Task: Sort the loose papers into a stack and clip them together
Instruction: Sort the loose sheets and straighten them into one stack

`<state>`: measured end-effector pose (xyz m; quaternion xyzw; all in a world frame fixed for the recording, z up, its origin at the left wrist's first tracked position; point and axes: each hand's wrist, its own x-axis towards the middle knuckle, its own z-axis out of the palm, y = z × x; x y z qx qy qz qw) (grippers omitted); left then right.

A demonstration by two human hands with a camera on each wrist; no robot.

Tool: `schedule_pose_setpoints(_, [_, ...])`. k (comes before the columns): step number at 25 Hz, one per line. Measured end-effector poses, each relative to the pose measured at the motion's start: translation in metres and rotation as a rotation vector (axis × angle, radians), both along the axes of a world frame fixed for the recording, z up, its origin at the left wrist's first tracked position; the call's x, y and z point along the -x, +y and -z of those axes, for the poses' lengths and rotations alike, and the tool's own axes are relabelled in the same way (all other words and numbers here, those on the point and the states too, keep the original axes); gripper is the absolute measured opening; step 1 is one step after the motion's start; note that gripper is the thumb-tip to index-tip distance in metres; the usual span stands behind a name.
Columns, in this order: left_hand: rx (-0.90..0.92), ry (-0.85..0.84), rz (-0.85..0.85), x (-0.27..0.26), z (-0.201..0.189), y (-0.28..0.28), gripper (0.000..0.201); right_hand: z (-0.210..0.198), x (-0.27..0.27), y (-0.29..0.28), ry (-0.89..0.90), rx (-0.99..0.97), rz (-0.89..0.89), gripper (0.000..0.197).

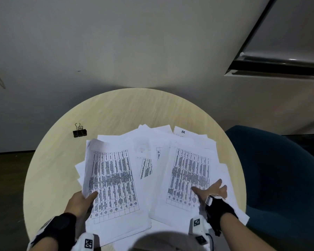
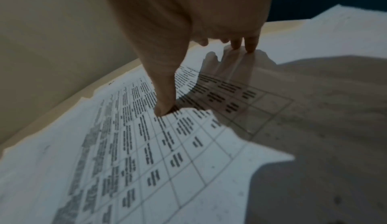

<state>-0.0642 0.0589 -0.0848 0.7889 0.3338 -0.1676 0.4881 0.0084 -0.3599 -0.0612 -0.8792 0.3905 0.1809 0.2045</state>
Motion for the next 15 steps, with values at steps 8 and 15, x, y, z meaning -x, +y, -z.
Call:
schedule_pose_setpoints(8, [0.052, 0.045, 0.129, -0.012, -0.007, -0.002, 0.037, 0.008, -0.012, 0.023, -0.171, -0.296, 0.034, 0.113])
schedule_pose_setpoints(15, [0.117, 0.044, 0.063, -0.009, -0.002, 0.001, 0.034, -0.016, -0.021, -0.030, -0.508, -0.408, 0.229, 0.023])
